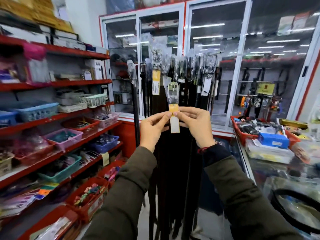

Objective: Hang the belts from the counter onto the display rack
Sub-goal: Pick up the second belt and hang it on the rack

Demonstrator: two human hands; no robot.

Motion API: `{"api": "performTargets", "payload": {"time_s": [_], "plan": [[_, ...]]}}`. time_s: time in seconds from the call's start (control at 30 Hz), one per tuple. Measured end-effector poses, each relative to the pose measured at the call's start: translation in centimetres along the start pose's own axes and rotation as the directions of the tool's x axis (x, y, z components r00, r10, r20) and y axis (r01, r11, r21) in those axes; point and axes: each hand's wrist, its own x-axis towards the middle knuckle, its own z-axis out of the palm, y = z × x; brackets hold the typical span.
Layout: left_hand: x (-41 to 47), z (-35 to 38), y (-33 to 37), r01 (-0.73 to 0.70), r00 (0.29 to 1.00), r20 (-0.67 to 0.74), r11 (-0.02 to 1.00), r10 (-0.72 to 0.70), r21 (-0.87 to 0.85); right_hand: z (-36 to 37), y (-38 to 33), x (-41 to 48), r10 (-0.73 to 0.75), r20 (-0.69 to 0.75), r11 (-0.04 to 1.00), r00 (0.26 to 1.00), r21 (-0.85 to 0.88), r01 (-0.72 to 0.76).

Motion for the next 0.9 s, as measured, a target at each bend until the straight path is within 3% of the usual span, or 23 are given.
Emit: {"api": "performTargets", "payload": {"time_s": [0.13,0.37,0.53,0.8,0.9], "plan": [[4.1,-0.2,3.8,-0.089,0.994,-0.062,0.996,0.089,0.004,3.0,-2.5,4.2,-0.040,-0.025,0.994,0.999,0.101,0.043],[9.7,-0.6,7.6,-0.106,0.985,-0.141,0.994,0.103,-0.017,6.4,-5.8,9.8,-0.121,-0.082,0.989,0.989,0.080,0.127],[11.5,-0.8,7.9,-0.095,0.987,-0.134,0.995,0.091,-0.025,7.0,-6.4,11.2,-0.143,-0.094,0.988,0.985,0.035,0.147],[11.8,-1.3,6.6,-0.235,0.962,-0.157,0.971,0.224,-0.050,7.0,-5.8,11.2,-0.205,-0.039,0.976,0.978,0.059,0.207],[11.9,-1.7,6.2,-0.218,0.964,-0.174,0.973,0.201,-0.082,7.4,-5.5,11.5,-0.202,-0.031,0.979,0.979,0.035,0.203]]}}
